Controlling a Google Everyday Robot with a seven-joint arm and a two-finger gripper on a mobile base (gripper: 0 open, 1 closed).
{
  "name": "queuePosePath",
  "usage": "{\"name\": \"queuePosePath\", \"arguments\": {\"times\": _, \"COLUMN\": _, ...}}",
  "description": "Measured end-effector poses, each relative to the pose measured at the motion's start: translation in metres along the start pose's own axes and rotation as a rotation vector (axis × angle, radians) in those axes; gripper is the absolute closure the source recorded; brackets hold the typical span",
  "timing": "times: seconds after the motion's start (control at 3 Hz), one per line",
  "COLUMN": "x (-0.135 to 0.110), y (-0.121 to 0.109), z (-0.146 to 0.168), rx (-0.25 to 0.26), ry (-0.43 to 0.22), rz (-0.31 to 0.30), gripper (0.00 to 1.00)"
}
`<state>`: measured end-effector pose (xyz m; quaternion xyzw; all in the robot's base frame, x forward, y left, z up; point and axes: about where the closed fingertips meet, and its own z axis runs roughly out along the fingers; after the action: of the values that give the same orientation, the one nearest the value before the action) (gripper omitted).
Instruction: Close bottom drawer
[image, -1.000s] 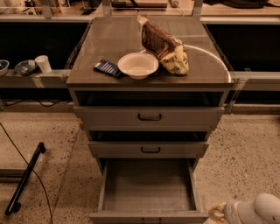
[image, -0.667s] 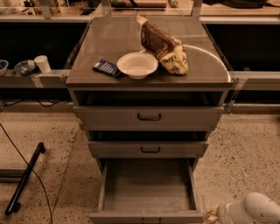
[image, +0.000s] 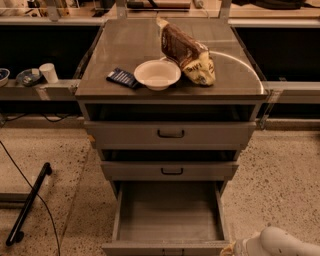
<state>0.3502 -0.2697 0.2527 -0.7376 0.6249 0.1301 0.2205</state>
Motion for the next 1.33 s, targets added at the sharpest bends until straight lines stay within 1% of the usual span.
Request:
{"name": "queuePosePath", "arguments": {"times": 0.33, "x": -0.006, "y": 0.006, "z": 0.028, "rx": -0.010, "ry": -0.031, "rz": 0.013, "gripper": 1.00}}
{"name": "queuePosePath", "arguments": {"times": 0.67, "x": -0.010, "y": 0.012, "z": 0.050, "rx": -0.015, "ry": -0.088, "rz": 0.038, "gripper": 1.00}}
{"name": "queuePosePath", "arguments": {"times": 1.0, "x": -0.007, "y": 0.014, "z": 0.075, "rx": -0.017, "ry": -0.107, "rz": 0.124, "gripper": 1.00}}
{"name": "queuePosePath", "arguments": {"times": 1.33, "x": -0.003, "y": 0.008, "z": 0.091, "rx": -0.012, "ry": -0.109, "rz": 0.242, "gripper": 1.00}}
